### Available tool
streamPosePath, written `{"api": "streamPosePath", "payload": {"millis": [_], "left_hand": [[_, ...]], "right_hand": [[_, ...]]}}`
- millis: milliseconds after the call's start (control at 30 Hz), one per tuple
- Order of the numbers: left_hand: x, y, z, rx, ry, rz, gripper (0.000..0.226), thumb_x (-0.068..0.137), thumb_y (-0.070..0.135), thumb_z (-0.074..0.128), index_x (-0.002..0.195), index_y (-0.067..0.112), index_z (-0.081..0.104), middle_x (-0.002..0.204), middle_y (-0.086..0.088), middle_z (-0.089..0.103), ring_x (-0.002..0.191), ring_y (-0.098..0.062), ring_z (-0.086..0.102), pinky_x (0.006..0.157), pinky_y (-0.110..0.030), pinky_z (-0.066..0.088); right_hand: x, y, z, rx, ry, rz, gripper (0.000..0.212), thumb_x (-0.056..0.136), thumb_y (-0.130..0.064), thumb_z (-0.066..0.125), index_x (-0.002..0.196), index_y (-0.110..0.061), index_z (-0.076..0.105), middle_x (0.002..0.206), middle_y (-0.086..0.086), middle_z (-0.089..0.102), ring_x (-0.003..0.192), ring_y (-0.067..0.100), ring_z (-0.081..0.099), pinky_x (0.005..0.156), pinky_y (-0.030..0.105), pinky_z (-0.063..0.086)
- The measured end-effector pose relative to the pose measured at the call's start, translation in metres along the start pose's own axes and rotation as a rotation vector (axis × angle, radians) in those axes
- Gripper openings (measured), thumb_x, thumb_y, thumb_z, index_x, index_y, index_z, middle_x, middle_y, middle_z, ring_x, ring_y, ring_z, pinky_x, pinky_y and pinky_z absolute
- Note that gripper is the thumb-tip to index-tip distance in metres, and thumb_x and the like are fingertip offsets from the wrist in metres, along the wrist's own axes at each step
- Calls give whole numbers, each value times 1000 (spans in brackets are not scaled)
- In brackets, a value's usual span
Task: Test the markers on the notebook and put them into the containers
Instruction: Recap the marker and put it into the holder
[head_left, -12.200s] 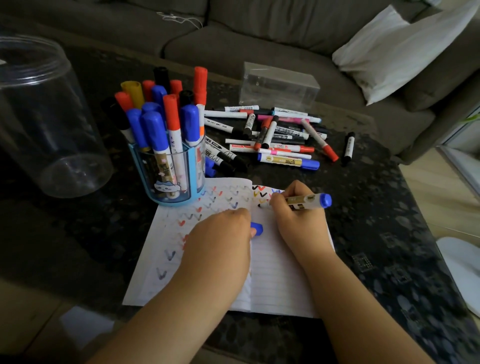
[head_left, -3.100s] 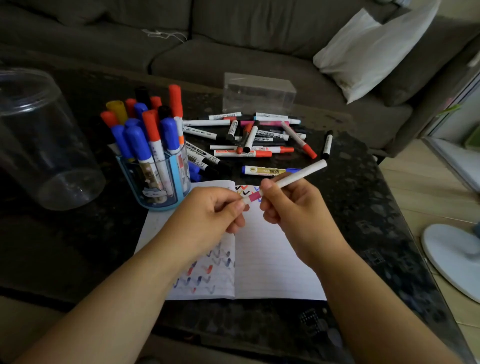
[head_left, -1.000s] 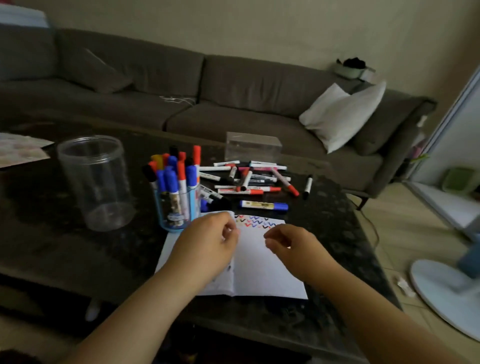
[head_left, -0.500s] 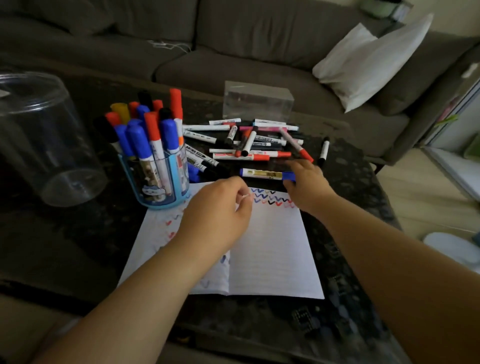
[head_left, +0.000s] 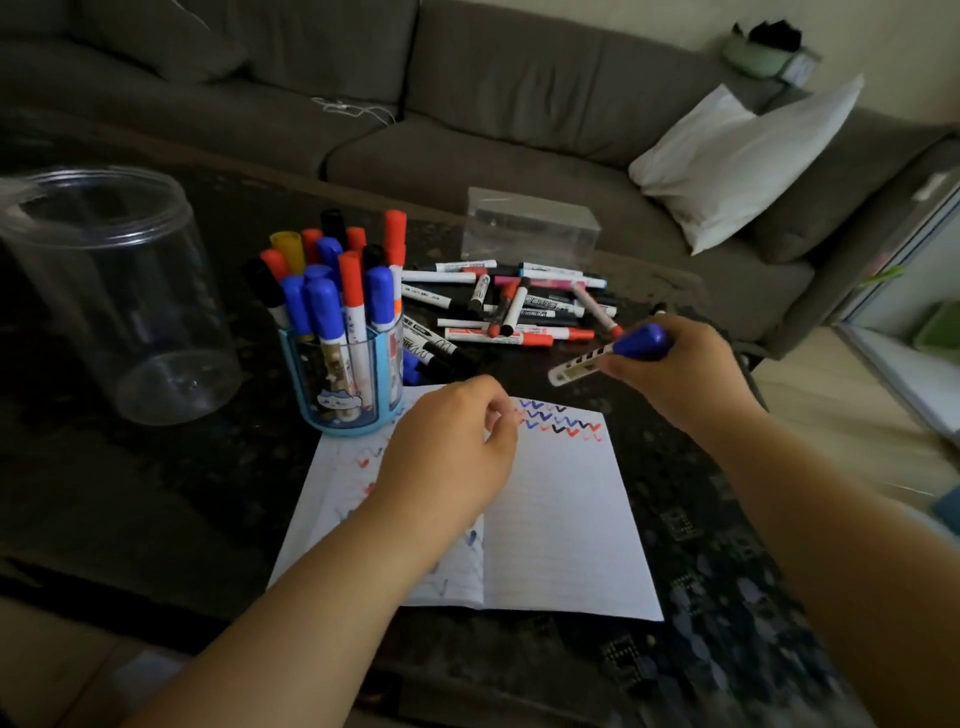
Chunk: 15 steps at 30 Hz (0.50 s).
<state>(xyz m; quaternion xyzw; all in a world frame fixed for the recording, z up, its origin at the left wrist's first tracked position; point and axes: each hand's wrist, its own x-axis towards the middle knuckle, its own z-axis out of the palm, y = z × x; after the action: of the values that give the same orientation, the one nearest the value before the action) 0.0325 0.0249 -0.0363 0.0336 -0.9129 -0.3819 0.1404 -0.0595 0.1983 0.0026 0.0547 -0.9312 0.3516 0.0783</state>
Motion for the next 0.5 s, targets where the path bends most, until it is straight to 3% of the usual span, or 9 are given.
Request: {"api": "streamPosePath", "payload": {"millis": [100, 200, 233, 300, 367, 500], "left_hand": [[-5, 0, -2, -112, -24, -66, 10, 91, 24, 54, 95, 24, 64, 86, 10, 61, 77, -5, 55, 61, -14, 39], [-8, 1, -3, -276, -66, -136, 10, 91, 23, 54, 92, 25, 64, 90, 7, 65, 82, -7, 60, 66, -16, 43], [-9, 2, -3, -324, -73, -146, 10, 91, 24, 54, 89, 28, 63, 90, 7, 66, 83, -8, 61, 69, -20, 46], [-10, 4, -3, -395, -87, -159, 13, 92, 27, 52, 85, 32, 60, 91, 7, 67, 87, -10, 63, 77, -29, 50], [-12, 6, -2, -449, -119, -194, 14, 95, 29, 48, 89, 32, 60, 94, 6, 67, 89, -12, 63, 84, -35, 51], [-10, 1, 1, -534, -200, -351, 26, 99, 33, 37, 90, 31, 61, 97, 6, 64, 93, -10, 60, 91, -37, 48]], "right_hand": [[-29, -15, -5, 293, -45, 109, 16, 83, -26, 70, 94, -20, 61, 71, -3, 58, 55, 6, 50, 52, 16, 41], [-57, -24, 6, 686, -120, 190, 6, 95, -19, 53, 96, -21, 58, 83, 1, 67, 79, 15, 66, 80, 33, 55], [-68, -27, 13, 822, -157, 229, 10, 98, -18, 47, 98, -21, 57, 82, 2, 66, 80, 17, 65, 80, 36, 55], [-89, -27, 28, 928, -232, 275, 18, 100, -21, 39, 102, -22, 57, 74, 3, 58, 68, 14, 58, 64, 31, 56], [-104, -28, 39, 889, -300, 318, 23, 101, -26, 36, 102, -22, 59, 71, 4, 50, 57, 11, 48, 50, 24, 47], [-103, -31, 47, 1008, -432, 410, 38, 101, -33, 36, 86, -4, 58, 61, 4, 47, 44, 8, 37, 39, 18, 29]]}}
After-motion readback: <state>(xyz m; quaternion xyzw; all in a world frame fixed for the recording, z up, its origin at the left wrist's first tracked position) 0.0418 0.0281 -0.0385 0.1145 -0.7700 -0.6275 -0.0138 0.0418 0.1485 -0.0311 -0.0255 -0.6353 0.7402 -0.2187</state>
